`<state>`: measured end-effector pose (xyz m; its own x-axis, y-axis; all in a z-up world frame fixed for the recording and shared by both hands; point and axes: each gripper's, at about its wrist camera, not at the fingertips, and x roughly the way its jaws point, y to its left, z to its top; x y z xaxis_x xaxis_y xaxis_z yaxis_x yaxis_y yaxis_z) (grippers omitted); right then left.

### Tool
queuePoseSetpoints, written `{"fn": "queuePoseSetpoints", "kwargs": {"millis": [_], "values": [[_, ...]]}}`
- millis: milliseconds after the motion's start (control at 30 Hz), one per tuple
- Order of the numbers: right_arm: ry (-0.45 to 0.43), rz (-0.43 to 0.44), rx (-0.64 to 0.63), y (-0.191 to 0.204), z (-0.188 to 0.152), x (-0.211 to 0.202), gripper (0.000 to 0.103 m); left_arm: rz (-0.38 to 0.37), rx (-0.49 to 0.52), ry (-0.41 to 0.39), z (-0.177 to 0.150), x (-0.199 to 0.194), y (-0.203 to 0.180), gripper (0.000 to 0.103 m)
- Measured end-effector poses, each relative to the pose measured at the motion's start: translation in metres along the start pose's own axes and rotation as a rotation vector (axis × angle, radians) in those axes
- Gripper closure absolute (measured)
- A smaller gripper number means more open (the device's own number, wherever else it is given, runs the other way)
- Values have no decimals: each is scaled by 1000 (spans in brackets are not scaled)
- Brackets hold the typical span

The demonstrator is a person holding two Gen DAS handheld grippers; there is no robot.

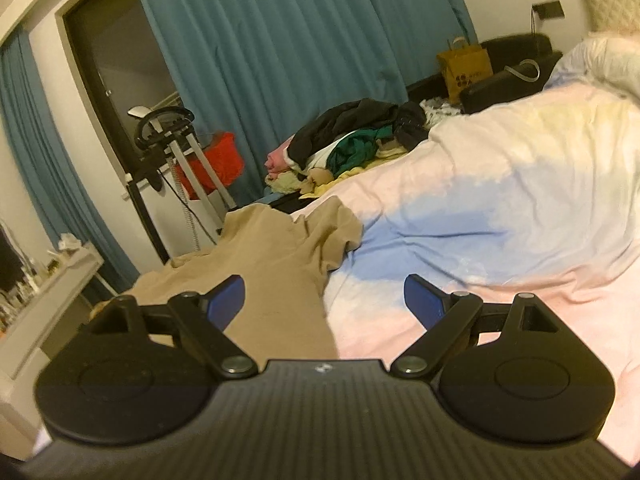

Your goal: Fold clothes

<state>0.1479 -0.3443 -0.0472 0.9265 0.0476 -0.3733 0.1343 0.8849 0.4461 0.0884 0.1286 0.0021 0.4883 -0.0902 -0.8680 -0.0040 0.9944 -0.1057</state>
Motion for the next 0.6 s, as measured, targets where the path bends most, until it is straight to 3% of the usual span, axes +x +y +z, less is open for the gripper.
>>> {"fn": "queuePoseSetpoints", "kwargs": {"millis": [67,167,433,533,600], "values": [[7,19,19,0,0,2,15,3,26,-64,0,-10,-14,41],[15,35,29,2,-1,6,15,8,64,-160,0,-25,-35,26],[11,76,47,4,-4,10,15,-95,67,-313,7,-25,-121,13],[5,97,51,5,-4,15,15,-68,75,-390,2,-7,-152,3],[8,113,75,3,-4,21,15,-34,73,-455,-5,14,-165,3]]}}
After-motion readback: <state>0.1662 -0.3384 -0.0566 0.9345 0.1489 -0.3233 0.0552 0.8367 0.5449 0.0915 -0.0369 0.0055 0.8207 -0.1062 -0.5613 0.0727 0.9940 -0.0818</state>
